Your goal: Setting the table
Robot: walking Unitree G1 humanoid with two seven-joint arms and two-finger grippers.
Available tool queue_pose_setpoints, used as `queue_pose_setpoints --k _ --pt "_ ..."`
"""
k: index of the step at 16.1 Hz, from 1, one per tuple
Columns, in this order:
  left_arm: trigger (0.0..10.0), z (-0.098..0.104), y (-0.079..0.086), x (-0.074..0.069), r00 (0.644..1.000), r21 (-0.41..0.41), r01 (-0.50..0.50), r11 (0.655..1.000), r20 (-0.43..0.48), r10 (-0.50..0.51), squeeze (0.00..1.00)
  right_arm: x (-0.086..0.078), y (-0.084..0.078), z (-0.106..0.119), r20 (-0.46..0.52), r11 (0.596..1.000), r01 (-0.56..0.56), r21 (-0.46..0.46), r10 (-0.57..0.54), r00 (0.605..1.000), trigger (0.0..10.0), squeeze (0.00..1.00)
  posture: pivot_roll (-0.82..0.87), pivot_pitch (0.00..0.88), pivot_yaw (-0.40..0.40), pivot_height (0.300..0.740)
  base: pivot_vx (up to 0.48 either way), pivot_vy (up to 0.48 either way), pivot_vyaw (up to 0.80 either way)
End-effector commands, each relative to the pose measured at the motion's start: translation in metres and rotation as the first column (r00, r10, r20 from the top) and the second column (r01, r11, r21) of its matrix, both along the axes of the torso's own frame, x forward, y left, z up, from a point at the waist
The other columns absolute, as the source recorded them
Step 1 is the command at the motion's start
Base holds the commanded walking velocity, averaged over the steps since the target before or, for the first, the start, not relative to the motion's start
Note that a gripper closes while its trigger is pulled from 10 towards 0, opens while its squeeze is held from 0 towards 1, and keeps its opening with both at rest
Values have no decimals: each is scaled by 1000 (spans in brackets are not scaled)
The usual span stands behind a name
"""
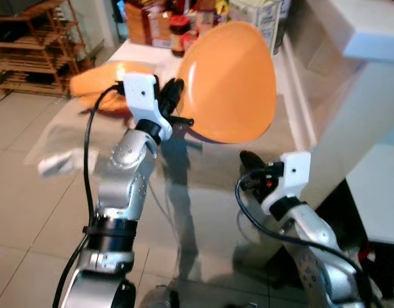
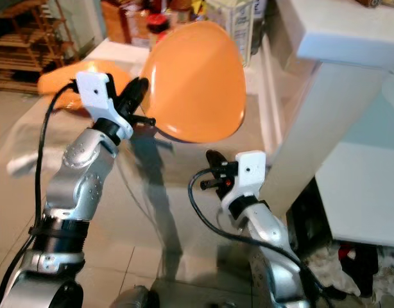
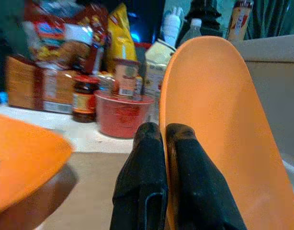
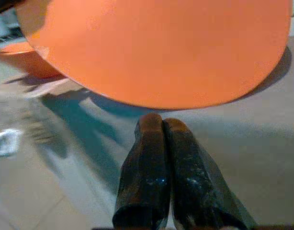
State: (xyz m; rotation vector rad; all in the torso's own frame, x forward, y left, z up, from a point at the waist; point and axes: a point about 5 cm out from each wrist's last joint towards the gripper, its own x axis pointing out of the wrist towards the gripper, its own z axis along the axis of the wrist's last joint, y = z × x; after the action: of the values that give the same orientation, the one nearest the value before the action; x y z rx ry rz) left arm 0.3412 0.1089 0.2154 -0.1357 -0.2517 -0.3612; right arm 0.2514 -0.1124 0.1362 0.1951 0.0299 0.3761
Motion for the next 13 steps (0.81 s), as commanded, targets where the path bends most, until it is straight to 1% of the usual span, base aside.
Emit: queue_pose_setpoints --k 1,6,7,10,13 --pt "0 -13 -4 -1 999 66 15 998 -49 -11 0 0 -3 0 5 1000 12 -3 -12 1000 10000 0 43 0 2 740 0 0 0" --pt "0 -13 -6 -2 999 77 35 996 -31 -33 0 0 -4 -2 0 1000 14 -5 -14 1000 10000 0 42 0 2 740 0 0 0" --pt "0 -14 -7 -3 998 69 47 996 -34 -45 0 0 -4 -2 -2 1000 14 -7 -14 1000 10000 0 42 0 1 740 0 -289 0" --pt "0 -14 -9 -5 998 43 52 998 -39 -51 0 0 -5 -3 -4 1000 13 -10 -13 1000 10000 0 41 0 0 740 0 -480 0" --pt "0 -17 -9 -7 998 39 55 998 -45 -54 0 1 -6 -5 -11 1000 16 -22 -17 1000 10000 0 42 0 -3 740 0 -480 0"
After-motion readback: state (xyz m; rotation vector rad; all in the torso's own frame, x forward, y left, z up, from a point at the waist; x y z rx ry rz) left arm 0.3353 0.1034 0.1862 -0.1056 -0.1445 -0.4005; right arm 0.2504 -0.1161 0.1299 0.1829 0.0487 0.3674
